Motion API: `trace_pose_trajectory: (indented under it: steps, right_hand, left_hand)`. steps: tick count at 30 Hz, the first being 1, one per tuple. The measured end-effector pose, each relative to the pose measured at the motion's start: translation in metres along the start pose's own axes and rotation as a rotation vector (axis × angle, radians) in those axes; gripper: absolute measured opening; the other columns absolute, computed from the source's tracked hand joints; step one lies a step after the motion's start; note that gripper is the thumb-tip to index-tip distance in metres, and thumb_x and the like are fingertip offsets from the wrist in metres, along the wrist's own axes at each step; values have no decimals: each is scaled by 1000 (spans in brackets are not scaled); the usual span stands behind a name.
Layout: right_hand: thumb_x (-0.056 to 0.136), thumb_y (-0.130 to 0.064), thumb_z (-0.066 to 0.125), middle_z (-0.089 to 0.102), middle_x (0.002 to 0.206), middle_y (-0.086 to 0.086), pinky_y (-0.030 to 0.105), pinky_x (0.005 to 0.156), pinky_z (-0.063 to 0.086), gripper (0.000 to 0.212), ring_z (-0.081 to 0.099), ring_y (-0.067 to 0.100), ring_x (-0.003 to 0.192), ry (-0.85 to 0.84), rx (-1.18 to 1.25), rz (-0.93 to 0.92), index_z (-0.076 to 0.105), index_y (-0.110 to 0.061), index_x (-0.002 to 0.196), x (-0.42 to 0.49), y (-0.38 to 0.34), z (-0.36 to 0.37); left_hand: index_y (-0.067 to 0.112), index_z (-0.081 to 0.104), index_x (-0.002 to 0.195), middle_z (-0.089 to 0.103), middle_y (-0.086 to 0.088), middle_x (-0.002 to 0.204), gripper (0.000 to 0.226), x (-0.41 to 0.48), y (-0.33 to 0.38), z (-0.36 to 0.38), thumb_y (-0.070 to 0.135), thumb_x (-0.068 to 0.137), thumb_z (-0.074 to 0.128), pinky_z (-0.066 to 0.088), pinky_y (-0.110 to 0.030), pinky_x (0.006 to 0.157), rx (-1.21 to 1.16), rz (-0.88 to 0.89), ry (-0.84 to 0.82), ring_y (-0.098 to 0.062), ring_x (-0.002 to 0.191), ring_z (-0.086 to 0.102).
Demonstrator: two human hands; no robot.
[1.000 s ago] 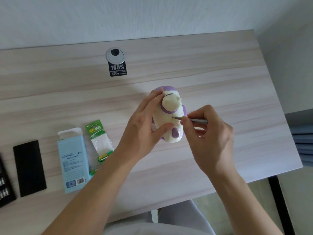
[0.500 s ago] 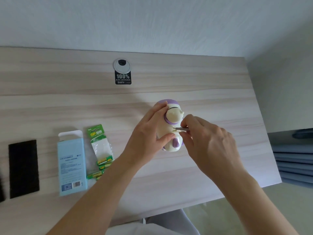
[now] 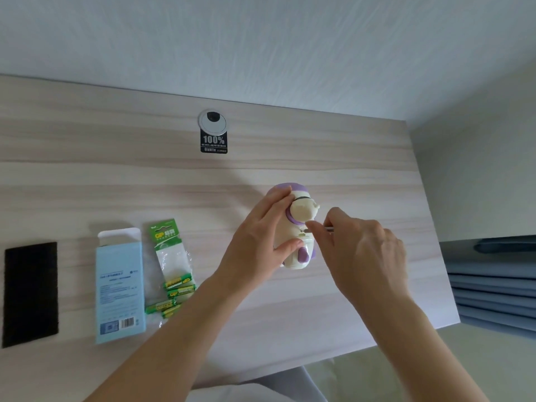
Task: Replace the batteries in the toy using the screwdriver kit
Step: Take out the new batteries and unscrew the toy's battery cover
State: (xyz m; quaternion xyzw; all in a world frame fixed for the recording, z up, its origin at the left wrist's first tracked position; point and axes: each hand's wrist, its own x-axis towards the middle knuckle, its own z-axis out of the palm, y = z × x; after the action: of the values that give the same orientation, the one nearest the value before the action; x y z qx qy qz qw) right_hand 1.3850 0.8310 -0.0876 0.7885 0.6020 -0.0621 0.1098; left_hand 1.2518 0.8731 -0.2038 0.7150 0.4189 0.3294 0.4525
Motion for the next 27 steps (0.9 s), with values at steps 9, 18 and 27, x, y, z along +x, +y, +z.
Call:
trace_pose_trajectory:
  steps: [9,18,27]
  right_hand:
    - [95,-31,59,69,84,-7,39,56,53,10,63,28,68,47,190,-161,51,-30,101,0,1,-2]
    - [92,-60,45,71,78,-8,36,60,51,36,64,30,70,46,138,-45,57,-26,92,5,8,-2]
    - [94,-44,57,64,67,0,40,54,51,28,58,33,60,93,261,-56,53,-18,83,0,4,12]
  left_hand:
    - [14,51,142,39,8,155,71,-1,-4,-2,19,78,82,51,-36,99,-23,22,-1,-8,139,43]
    - [14,50,143,40,7,154,73,2,-4,-1,20,78,83,44,-33,107,-16,19,33,-6,142,39]
    - [9,53,139,46,2,151,72,0,-5,-1,20,76,85,38,-22,111,39,34,20,-9,141,41]
